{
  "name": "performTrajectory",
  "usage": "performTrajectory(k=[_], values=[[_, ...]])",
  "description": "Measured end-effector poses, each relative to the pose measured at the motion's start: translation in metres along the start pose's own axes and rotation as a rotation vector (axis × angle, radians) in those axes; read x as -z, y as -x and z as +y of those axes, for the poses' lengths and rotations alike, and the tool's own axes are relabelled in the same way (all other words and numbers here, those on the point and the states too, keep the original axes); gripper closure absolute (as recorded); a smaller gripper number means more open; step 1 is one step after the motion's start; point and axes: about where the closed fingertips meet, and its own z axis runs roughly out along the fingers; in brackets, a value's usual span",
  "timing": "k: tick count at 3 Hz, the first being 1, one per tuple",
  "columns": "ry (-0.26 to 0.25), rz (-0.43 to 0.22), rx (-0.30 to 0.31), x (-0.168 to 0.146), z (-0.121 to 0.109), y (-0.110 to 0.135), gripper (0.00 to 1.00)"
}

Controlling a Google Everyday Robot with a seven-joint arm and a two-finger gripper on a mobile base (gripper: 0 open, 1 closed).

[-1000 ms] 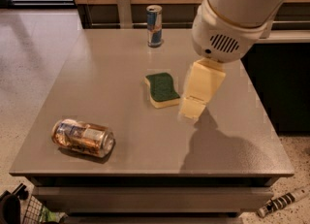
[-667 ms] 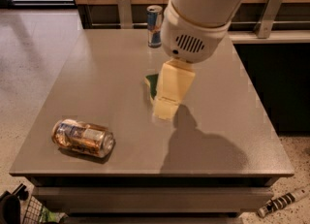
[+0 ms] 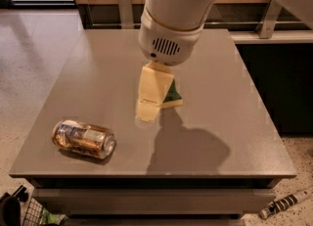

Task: Place orange can upright

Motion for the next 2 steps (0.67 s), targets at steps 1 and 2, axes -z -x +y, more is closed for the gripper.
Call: performTrajectory(k=[1, 2], values=[[-0.004, -0.024, -0.007, -0.001, 0.002, 0.004, 0.0], [0.019, -0.05, -0.019, -0.016, 0.014, 0.02, 0.0]])
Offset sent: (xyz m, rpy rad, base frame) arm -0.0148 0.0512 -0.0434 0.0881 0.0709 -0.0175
